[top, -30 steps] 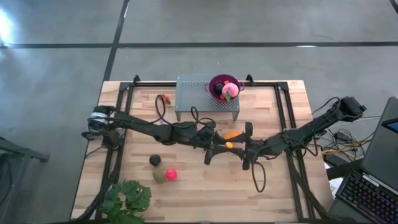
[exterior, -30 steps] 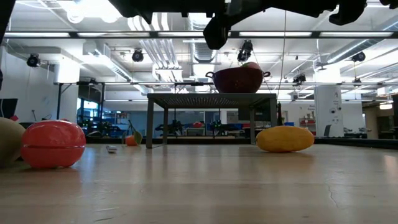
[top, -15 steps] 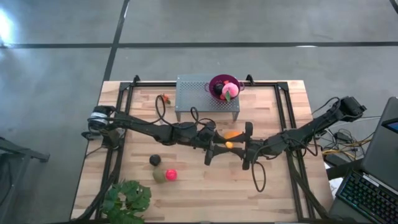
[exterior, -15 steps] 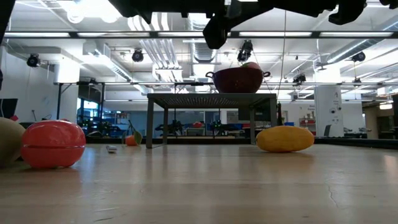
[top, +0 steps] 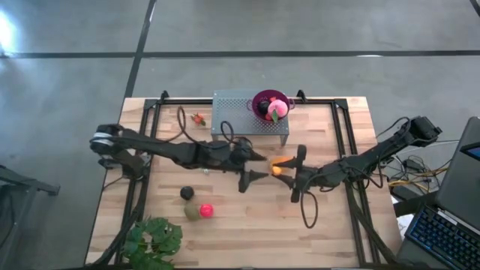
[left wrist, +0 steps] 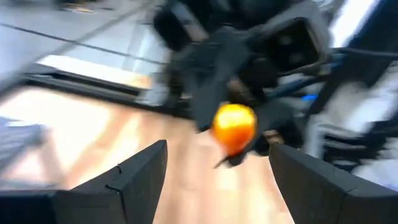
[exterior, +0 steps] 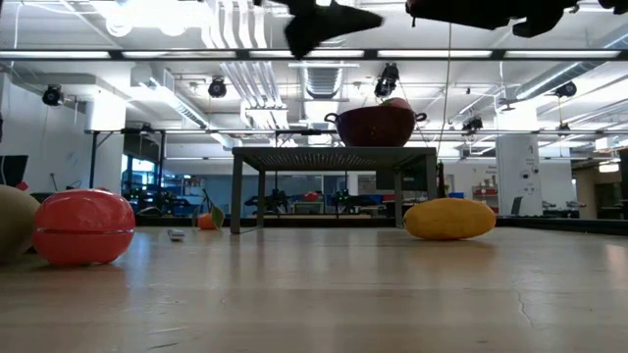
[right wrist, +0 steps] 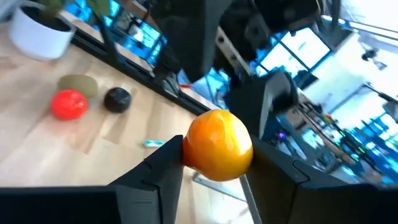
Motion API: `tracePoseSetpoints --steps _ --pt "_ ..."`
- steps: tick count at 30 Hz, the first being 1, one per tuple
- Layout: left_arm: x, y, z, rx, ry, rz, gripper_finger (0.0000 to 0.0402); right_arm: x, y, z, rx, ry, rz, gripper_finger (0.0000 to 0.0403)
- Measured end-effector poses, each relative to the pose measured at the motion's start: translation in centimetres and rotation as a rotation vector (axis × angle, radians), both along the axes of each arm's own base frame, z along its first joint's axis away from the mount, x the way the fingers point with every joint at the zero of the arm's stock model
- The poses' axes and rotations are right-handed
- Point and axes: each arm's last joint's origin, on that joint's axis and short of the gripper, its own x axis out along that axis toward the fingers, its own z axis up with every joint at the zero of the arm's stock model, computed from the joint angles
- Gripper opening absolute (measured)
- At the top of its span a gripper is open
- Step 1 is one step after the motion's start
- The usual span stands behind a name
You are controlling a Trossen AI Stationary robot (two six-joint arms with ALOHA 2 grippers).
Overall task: Pick & Place Fruit
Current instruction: Put the pear into the purple bowl on the shelf
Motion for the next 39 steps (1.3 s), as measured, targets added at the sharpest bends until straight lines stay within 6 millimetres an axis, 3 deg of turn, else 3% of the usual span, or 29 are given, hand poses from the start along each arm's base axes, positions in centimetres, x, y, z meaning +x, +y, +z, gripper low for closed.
tracePoseSetpoints --steps 4,9,17,26,31,39 --pt "-2.2 0.7 1.3 0.099 0.078 0.215 0.0285 0.0 -0.3 0.1 -0.002 -0.010 -0.083 0.0164" --pt "-3.9 1.4 0.8 0.165 0.170 0.407 0.0285 0.3 -1.8 0.2 0.058 -0.040 -0.230 0.0156" --pt "-4.4 1.5 -1.6 0.164 0.160 0.415 0.0284 2.0 -5.4 3.1 0.085 0.051 -0.368 0.0144" --pt "-4.9 1.5 -4.1 0.163 0.146 0.416 0.0284 2.2 -10.8 9.1 0.227 0.179 -0.434 0.0155" --pt "-4.9 1.6 -4.2 0.168 0.152 0.417 0.0284 2.5 -13.2 12.1 0.295 0.193 -0.439 0.0142" --pt "-5.2 1.6 -5.1 0.189 0.182 0.411 0.0284 5.3 -16.6 13.3 0.310 0.308 -0.509 0.0154"
